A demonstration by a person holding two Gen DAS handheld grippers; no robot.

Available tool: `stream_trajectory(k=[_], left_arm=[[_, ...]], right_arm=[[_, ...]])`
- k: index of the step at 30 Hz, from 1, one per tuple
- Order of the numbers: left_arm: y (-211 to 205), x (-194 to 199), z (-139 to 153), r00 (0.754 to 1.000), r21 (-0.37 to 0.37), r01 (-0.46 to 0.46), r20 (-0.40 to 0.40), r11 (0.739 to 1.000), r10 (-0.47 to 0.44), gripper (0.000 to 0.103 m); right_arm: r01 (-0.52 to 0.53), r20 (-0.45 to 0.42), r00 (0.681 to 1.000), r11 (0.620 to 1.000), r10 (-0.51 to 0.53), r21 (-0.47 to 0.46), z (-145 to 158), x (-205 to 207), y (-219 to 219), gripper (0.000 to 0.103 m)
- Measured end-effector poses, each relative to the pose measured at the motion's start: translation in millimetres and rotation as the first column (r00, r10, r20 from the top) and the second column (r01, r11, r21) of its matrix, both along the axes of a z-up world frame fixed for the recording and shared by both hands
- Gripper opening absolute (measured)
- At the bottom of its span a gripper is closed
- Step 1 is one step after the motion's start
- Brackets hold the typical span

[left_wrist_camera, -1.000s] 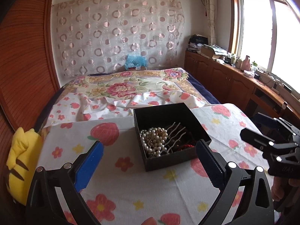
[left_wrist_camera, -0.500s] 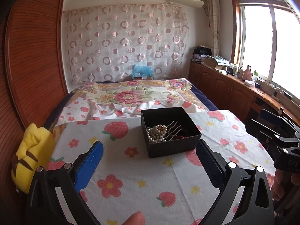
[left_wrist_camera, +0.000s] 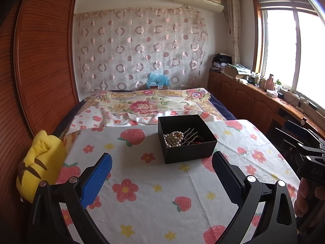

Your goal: Organize jewelry

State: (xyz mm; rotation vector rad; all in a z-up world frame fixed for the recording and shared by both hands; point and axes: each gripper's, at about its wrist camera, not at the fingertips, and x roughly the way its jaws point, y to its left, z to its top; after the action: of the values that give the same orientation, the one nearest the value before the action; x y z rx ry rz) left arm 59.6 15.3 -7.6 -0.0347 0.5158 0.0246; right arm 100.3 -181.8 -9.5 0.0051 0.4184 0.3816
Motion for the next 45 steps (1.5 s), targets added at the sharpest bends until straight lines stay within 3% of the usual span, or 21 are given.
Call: stream_trajectory(k=[45], left_arm=[[-7.3,-5.5,0.1,1.000,0.005,-0.007,0.007,1.000,0.007,0.095]], right_arm=[[0.002,-0.008,1.000,1.000,-0.002,0.001,-5.3,0.3,-2.2,0.100]])
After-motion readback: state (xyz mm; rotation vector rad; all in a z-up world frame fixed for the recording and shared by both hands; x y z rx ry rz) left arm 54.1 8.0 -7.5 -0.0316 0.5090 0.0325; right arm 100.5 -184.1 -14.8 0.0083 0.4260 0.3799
